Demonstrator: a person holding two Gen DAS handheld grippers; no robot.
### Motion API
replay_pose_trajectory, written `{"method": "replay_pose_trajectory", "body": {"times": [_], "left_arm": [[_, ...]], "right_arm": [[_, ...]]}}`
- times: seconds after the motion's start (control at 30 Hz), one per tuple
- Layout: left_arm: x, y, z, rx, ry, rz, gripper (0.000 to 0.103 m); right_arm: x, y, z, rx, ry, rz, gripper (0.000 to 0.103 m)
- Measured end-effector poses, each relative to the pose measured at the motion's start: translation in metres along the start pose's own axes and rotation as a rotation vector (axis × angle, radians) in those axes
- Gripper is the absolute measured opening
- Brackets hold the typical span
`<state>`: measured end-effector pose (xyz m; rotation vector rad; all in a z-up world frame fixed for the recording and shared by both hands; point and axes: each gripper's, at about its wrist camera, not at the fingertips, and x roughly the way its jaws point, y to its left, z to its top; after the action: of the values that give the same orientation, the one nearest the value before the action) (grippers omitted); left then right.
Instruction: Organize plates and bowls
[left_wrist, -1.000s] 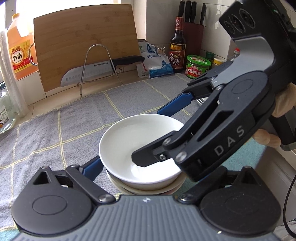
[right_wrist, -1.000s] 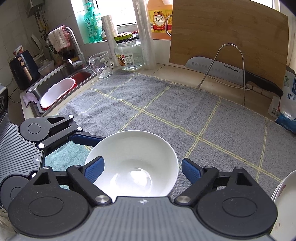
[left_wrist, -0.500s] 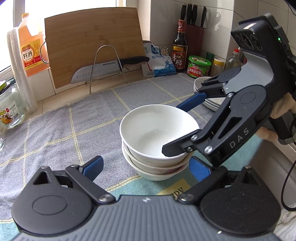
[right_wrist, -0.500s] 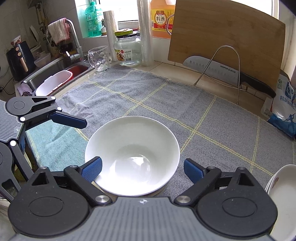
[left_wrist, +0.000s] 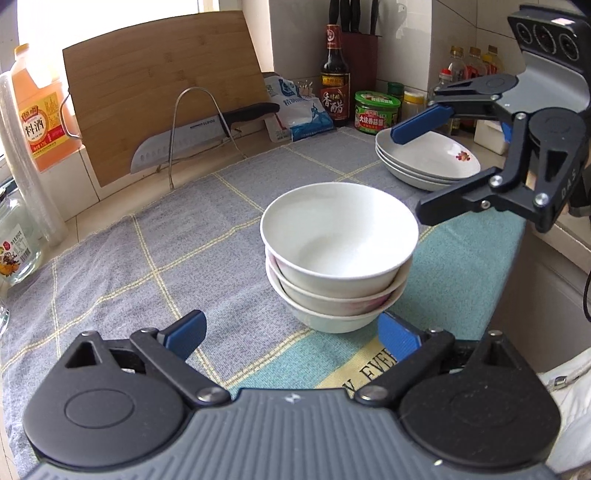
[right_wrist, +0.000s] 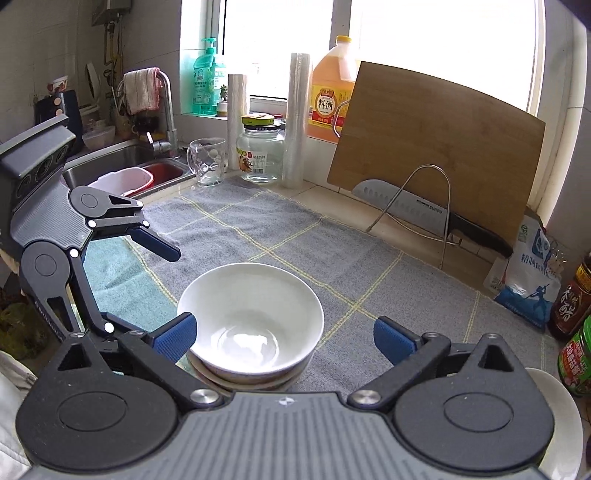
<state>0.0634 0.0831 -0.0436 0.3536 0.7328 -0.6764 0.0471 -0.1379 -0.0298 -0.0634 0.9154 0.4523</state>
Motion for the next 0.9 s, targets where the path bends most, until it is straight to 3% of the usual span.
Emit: {"method": "replay_pose_trajectory", "body": {"times": [0.23,0.43,0.67,0.9], "left_arm": [[0.024,0.009,-0.006,-0.02,0.131,-0.084,0.099],[0.037,0.011,-0.009,-0.018,0.164,-0.122,0.099],[0.045,0.007,-0.01,0.045,0.137,-0.051,0.099],[0.051,0.009,-0.004,0.133,0.094,-0.105,0.099]], "right_arm": [[0.01,0.002,-0.02,0.006,0.107,0.002,0.103],[0.022,0.008,-0.031,-0.014,0.155,0.001,0.103],[0.039,0.005,-0.036,-0.005,0.177,0.043,0.103],[0.057,0.005,-0.04,-0.035,0.208,0.083,0.103]]}}
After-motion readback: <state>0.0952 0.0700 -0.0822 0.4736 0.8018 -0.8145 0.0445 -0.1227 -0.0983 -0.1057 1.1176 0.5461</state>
